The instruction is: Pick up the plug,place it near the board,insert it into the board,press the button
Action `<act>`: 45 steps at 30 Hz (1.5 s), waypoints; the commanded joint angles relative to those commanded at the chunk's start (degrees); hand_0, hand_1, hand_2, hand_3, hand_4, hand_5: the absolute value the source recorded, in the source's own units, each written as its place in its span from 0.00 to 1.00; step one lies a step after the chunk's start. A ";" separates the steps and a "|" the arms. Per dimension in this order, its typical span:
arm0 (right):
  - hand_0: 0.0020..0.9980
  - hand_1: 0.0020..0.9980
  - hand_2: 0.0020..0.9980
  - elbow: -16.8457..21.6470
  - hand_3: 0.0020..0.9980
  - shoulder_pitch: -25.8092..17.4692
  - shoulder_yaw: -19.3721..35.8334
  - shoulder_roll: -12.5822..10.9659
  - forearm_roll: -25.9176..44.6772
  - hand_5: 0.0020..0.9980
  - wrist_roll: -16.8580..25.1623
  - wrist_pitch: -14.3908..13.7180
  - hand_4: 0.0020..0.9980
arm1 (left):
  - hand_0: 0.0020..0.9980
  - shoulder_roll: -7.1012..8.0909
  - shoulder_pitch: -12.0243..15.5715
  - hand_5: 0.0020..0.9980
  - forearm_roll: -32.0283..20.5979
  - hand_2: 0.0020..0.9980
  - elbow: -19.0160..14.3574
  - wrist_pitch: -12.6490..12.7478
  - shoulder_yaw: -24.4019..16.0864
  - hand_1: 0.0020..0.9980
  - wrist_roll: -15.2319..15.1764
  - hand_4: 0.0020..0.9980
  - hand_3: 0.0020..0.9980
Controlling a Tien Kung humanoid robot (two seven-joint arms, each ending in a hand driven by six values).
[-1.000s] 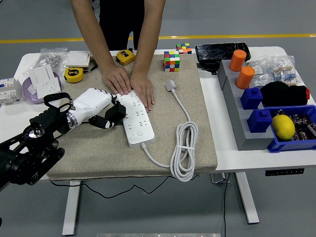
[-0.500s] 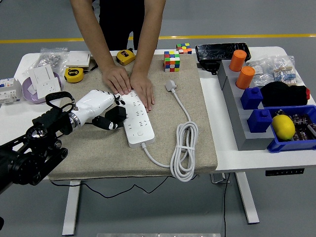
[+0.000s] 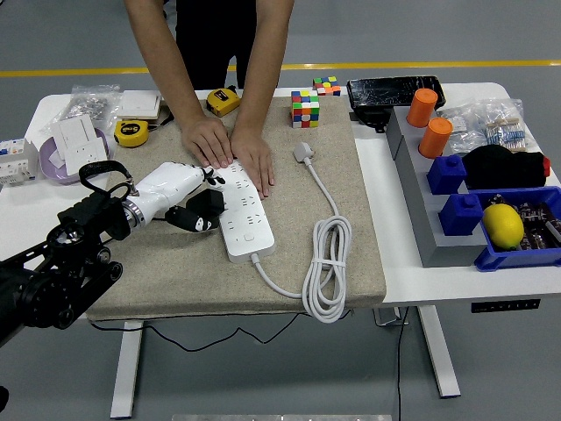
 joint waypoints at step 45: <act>0.92 0.87 0.80 0.00 0.79 -0.57 0.67 0.77 -0.04 1.00 0.28 0.17 1.00 | 0.97 -6.95 31.06 1.00 -21.66 0.93 -28.46 0.53 -22.15 0.97 6.55 1.00 0.87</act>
